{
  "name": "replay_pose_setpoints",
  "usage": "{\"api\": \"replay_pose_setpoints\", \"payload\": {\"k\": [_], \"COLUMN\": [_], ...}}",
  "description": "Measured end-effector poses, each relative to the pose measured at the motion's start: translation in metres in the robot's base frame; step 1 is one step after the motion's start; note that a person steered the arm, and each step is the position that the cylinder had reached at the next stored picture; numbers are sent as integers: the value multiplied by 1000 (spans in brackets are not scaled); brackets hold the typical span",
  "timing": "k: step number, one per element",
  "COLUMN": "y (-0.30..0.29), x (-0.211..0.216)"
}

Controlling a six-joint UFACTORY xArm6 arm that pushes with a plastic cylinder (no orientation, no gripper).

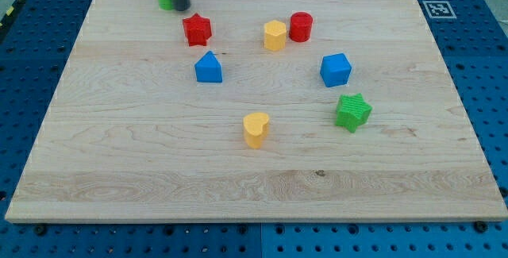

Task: Slide the green circle a bit left

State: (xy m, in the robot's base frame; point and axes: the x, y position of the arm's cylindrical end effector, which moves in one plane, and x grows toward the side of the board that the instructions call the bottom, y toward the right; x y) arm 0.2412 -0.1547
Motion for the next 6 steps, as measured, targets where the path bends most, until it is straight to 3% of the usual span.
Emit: {"api": "replay_pose_setpoints", "payload": {"k": [1, 2, 3, 4, 5, 6], "y": [-24, 38, 100, 100, 81, 40], "x": [2, 58, 55, 15, 2, -23]}}
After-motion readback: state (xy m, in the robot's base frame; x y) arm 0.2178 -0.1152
